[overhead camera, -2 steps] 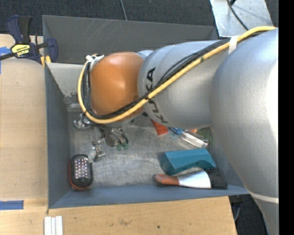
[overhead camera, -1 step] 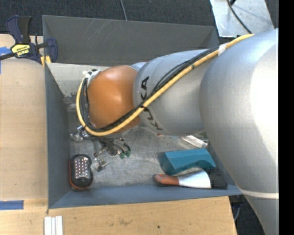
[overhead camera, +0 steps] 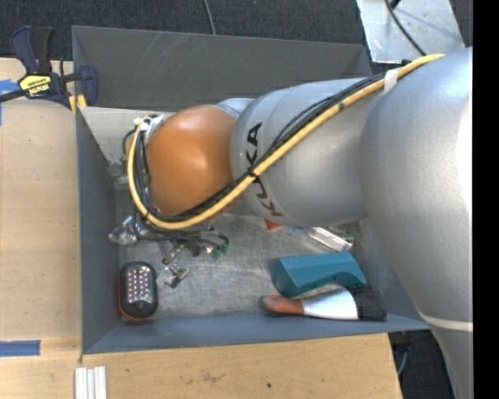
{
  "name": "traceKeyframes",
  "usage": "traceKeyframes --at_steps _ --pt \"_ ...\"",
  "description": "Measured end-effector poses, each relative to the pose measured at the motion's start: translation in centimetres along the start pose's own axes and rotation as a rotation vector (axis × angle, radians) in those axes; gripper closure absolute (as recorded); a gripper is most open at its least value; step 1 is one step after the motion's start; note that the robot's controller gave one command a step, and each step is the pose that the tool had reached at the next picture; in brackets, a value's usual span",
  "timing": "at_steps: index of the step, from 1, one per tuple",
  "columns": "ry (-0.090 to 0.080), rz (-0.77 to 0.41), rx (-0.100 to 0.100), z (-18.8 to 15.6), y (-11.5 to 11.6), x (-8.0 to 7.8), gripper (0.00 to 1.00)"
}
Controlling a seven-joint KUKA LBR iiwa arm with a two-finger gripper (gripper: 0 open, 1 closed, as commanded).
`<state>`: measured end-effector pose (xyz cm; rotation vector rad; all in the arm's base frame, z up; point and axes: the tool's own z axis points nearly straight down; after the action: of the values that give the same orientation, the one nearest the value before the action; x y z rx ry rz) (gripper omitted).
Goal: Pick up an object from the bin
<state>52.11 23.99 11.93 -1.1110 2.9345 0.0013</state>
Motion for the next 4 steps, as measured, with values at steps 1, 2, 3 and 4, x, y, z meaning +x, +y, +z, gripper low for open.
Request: traceKeyframes --at_steps 1,2,3,4 --pt "0.002 -0.297 0.011 3.52 0.97 1.51 0.0" --pt "0.001 -0.31 0.008 3.69 1.09 1.53 1.0" --pt "0.001 -0.31 0.007 3.69 1.09 1.52 1.0" --pt "0.0 -0.31 0.005 3.42 1.14 1.56 1.0"
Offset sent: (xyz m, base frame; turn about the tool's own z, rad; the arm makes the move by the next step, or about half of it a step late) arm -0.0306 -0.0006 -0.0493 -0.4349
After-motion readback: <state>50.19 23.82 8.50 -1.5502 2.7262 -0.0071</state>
